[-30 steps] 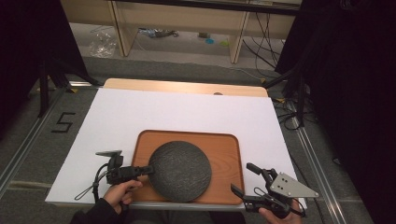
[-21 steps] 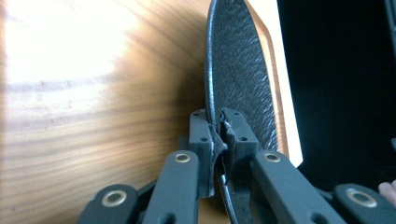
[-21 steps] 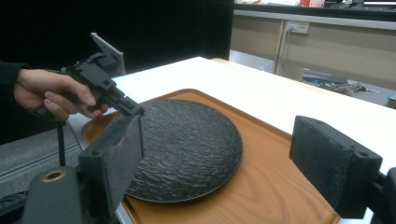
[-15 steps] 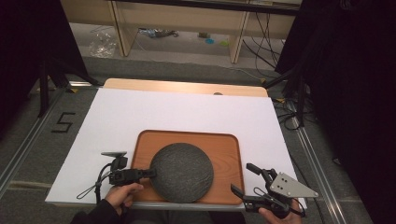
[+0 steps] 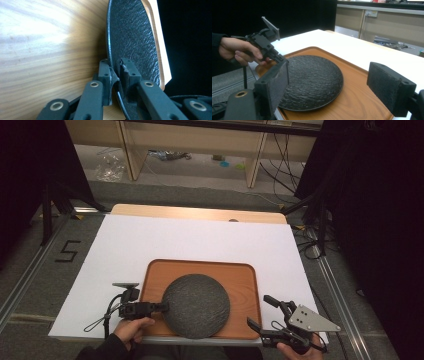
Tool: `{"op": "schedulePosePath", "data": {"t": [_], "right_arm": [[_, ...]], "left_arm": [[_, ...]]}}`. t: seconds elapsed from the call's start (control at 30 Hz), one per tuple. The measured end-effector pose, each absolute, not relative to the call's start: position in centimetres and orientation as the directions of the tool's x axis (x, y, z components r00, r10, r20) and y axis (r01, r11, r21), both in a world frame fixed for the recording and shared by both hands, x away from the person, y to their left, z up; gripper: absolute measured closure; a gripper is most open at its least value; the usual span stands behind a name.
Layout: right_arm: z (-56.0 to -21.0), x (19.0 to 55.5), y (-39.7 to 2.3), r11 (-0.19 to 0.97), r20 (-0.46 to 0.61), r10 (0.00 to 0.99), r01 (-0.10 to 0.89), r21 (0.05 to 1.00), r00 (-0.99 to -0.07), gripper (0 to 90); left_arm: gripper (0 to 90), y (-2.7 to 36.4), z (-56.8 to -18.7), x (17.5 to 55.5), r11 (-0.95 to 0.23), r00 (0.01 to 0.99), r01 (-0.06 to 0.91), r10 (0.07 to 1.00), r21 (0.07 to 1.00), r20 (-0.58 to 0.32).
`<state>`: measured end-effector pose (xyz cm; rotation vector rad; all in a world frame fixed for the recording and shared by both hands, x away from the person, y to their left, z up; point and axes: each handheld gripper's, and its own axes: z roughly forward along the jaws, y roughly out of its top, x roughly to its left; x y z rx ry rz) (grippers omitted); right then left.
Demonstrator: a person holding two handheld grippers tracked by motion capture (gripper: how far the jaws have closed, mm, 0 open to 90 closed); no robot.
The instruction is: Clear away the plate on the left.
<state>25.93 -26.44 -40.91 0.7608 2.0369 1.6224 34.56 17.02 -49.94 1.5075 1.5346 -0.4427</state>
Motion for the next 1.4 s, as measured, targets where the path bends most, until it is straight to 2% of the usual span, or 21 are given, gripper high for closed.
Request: {"op": "schedulePosePath", "data": {"t": [0.1,0.57,0.67,0.77,1.0,1.13,1.2,1.27,1.4], "right_arm": [[-40.9,26.0,-26.5,0.169,0.000,0.651,0.145,0.975,-0.759,18.9],[-40.9,25.9,-26.6,0.187,0.006,0.646,0.166,0.968,-0.763,19.0],[-40.9,26.0,-26.6,0.184,0.002,0.650,0.160,0.970,-0.760,19.0],[-40.9,26.0,-26.7,0.184,0.003,0.651,0.162,0.970,-0.759,19.0],[-40.9,25.9,-26.7,0.182,0.021,0.650,0.182,0.966,-0.759,19.0],[-41.0,26.1,-26.7,0.173,0.016,0.648,0.169,0.970,-0.761,19.0],[-41.0,26.1,-26.8,0.177,0.013,0.652,0.169,0.970,-0.758,19.0],[-41.0,26.1,-26.9,0.175,0.012,0.655,0.168,0.970,-0.756,19.0],[-41.0,26.0,-26.9,0.177,0.022,0.654,0.181,0.967,-0.756,19.0]], "left_arm": [[76.1,16.7,-49.9,34.6,0.165,0.168,0.924,0.638,0.346,-0.752],[72.5,16.5,-49.3,34.5,0.101,0.225,0.914,0.680,0.393,-0.697],[64.4,16.2,-49.0,34.6,0.080,0.241,0.912,0.689,0.402,-0.683],[61.0,16.2,-48.7,34.5,0.070,0.250,0.907,0.704,0.416,-0.665],[46.8,16.3,-47.6,34.7,0.038,0.271,0.891,0.754,0.452,-0.599],[45.5,16.3,-47.1,34.6,0.018,0.300,0.875,0.764,0.484,-0.572],[40.5,16.2,-46.8,34.6,0.001,0.320,0.865,0.769,0.502,-0.554],[39.5,16.1,-46.5,34.7,0.007,0.343,0.852,0.749,0.524,-0.567],[36.0,16.0,-45.9,34.5,-0.008,0.381,0.822,0.750,0.569,-0.540]]}}
